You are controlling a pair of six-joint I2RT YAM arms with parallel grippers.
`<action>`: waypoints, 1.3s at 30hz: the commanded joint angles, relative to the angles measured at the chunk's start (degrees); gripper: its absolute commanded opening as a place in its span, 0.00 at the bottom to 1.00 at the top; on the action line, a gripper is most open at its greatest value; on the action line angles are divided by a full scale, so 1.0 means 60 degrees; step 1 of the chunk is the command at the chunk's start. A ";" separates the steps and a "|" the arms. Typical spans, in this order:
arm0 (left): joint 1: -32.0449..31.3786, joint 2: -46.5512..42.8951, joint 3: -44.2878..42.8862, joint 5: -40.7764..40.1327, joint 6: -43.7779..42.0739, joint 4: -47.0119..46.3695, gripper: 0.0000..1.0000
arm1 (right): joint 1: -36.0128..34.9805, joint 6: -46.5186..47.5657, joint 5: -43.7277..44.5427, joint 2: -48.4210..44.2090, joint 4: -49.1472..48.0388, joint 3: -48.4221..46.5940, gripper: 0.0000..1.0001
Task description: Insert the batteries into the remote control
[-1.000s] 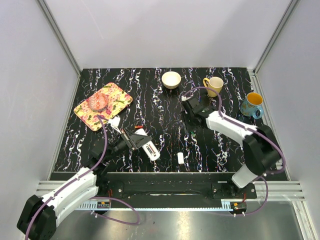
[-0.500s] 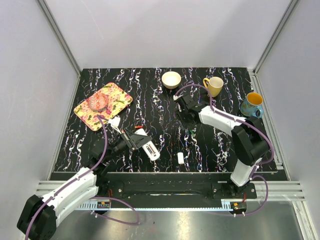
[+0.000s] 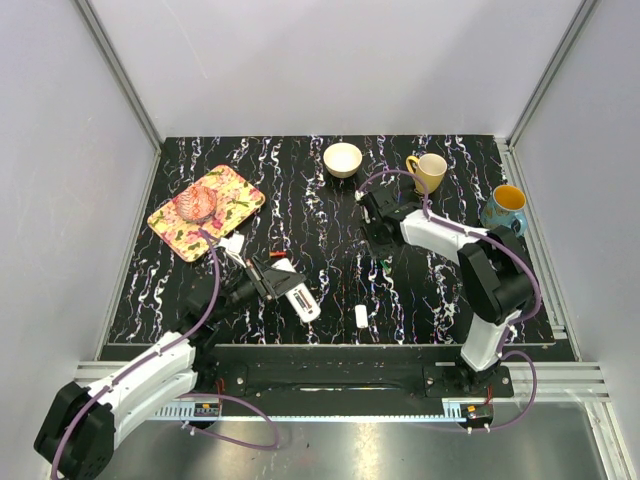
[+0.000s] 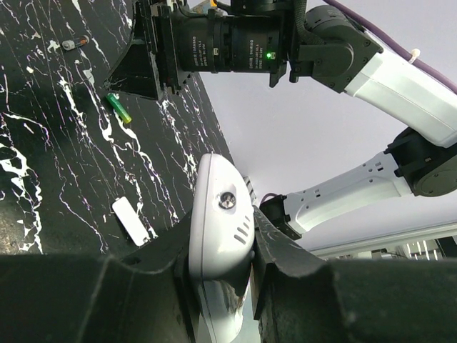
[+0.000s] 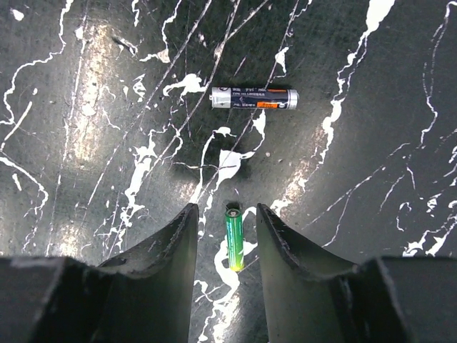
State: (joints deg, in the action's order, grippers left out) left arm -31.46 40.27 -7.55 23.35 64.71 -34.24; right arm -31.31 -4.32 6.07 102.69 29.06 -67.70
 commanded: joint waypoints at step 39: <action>-0.0029 0.0860 -0.0396 -0.0172 0.0230 -0.1425 0.00 | -0.0038 -0.2061 -0.0688 -0.3414 -0.0151 0.0383 0.00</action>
State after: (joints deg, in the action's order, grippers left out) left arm -31.46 42.96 -7.35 23.31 64.79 -37.23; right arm -29.85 -10.41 3.70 98.83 31.81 -65.41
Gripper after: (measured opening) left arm 0.303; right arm 0.024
